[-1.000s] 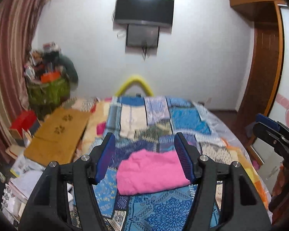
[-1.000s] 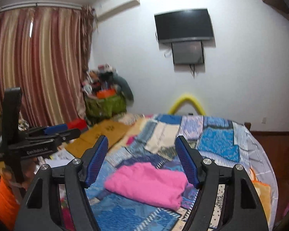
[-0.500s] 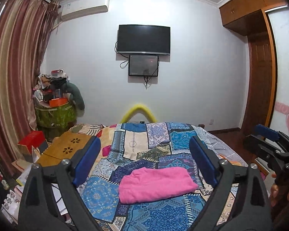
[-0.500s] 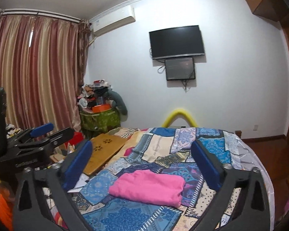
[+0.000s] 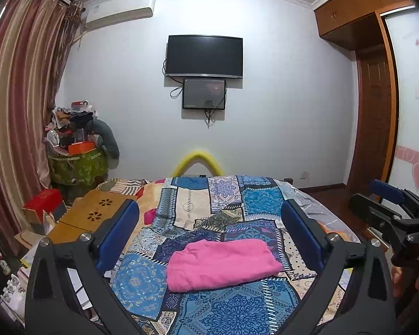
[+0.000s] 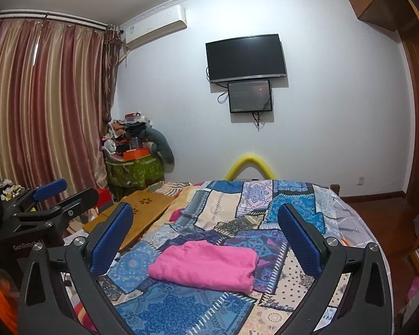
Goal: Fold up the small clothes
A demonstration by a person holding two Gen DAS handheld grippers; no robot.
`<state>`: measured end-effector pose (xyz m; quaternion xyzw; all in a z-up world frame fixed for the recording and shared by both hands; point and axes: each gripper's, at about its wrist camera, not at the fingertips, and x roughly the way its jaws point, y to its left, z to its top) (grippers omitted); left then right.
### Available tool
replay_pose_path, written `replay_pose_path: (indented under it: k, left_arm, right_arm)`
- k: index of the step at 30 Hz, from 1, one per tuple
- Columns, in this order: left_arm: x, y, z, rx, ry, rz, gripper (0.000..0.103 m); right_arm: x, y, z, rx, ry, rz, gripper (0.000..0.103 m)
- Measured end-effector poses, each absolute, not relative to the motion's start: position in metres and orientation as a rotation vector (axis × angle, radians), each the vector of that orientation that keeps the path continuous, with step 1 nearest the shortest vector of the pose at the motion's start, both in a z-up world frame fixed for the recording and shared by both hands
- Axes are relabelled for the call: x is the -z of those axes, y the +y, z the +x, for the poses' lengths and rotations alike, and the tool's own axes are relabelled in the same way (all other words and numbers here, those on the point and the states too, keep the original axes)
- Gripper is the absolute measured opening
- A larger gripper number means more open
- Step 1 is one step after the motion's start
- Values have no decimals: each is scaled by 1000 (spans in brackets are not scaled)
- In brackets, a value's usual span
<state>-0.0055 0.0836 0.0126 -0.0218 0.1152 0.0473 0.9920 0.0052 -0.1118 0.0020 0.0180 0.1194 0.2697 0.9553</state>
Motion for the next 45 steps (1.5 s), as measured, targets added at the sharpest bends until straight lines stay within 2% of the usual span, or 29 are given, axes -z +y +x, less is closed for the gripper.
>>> replay_pose_path:
  k: [45]
  left_arm:
    - [-6,87,2,-21,266,-61,102]
  right_arm:
    - [-3,-114,4,-516,264,52,103]
